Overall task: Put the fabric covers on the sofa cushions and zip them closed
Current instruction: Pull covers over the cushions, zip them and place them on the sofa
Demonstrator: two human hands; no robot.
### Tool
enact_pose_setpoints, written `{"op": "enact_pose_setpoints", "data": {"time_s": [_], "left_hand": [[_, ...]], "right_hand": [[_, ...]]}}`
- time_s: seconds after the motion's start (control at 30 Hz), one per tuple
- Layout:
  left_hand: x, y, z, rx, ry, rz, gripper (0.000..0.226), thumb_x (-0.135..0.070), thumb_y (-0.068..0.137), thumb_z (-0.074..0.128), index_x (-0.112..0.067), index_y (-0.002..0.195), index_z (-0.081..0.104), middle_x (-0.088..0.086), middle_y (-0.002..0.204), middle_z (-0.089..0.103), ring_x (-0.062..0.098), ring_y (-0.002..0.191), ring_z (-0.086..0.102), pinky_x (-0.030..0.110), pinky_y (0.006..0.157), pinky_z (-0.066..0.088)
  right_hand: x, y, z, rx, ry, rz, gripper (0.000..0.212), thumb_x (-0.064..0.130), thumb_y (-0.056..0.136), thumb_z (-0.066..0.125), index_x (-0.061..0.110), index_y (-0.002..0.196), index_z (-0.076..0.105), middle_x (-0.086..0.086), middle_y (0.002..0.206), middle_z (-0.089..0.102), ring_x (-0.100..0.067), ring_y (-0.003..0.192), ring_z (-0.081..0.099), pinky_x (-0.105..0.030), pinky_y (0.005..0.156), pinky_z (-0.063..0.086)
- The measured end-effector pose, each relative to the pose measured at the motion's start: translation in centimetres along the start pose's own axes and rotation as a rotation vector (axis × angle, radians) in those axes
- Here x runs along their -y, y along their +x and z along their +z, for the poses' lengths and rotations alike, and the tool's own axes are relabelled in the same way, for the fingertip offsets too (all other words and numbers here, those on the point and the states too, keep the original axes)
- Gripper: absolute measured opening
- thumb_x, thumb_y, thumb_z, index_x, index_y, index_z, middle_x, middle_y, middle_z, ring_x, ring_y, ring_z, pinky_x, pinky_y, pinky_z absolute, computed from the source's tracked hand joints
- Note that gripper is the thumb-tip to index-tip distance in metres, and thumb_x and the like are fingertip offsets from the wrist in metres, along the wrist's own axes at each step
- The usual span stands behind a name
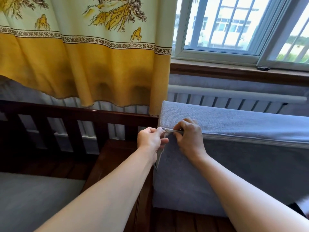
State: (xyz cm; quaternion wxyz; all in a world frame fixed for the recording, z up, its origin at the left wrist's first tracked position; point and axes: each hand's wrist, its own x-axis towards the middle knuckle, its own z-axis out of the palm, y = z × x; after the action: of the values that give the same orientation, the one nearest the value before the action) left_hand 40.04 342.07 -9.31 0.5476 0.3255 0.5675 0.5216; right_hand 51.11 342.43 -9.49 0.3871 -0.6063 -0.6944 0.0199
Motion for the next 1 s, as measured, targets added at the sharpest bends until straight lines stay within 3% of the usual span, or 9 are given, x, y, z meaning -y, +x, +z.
{"op": "enact_pose_setpoints", "data": {"time_s": [0.2,0.4,0.67,0.87,1.0], "left_hand": [[-0.6,0.0,0.2,0.02,0.105,0.104,0.022,-0.016,0.099,0.042,-0.013,0.077,0.043,0.004,0.071,0.057,0.006,0.037,0.059,0.012,0.035,0.039],[0.4,-0.1,0.4,0.049,0.06,0.203,0.024,-0.002,0.079,0.071,-0.009,0.071,0.05,0.013,0.073,0.066,0.012,0.05,0.066,0.02,0.05,0.052],[-0.1,1.2,-0.7,0.06,0.187,0.176,0.023,-0.001,0.081,0.069,-0.012,0.071,0.051,0.006,0.059,0.055,0.002,0.03,0.044,0.017,0.038,0.038],[-0.3,1.0,-1.5,0.029,0.054,0.121,0.02,0.004,0.08,0.068,-0.009,0.068,0.057,0.007,0.062,0.061,0.004,0.037,0.058,0.015,0.043,0.048],[-0.4,1.4,-2.5,0.03,0.089,0.12,0.02,0.003,0.08,0.067,-0.011,0.069,0.058,0.006,0.066,0.063,0.002,0.039,0.058,0.009,0.037,0.04]], "right_hand": [[-0.2,-0.1,-0.3,0.026,-0.015,-0.03,0.006,0.005,0.075,0.07,0.01,0.075,0.067,-0.005,0.084,0.062,-0.025,0.087,0.054,-0.038,0.081,0.042],[-0.4,-0.1,0.1,0.012,-0.041,-0.055,0.005,0.009,0.078,0.066,0.014,0.077,0.068,-0.003,0.083,0.063,-0.027,0.086,0.054,-0.04,0.079,0.04],[-0.4,-0.4,0.8,-0.024,-0.059,-0.062,0.006,0.01,0.081,0.065,0.013,0.077,0.068,-0.002,0.084,0.063,-0.026,0.088,0.055,-0.035,0.086,0.033],[0.0,-0.4,0.7,-0.031,-0.024,-0.008,0.006,0.01,0.083,0.064,0.012,0.081,0.068,-0.002,0.088,0.063,-0.023,0.092,0.054,-0.032,0.089,0.03],[0.2,-0.6,0.8,-0.046,-0.024,0.012,0.006,0.01,0.083,0.064,0.013,0.081,0.068,-0.001,0.089,0.063,-0.022,0.092,0.054,-0.033,0.091,0.031]]}}
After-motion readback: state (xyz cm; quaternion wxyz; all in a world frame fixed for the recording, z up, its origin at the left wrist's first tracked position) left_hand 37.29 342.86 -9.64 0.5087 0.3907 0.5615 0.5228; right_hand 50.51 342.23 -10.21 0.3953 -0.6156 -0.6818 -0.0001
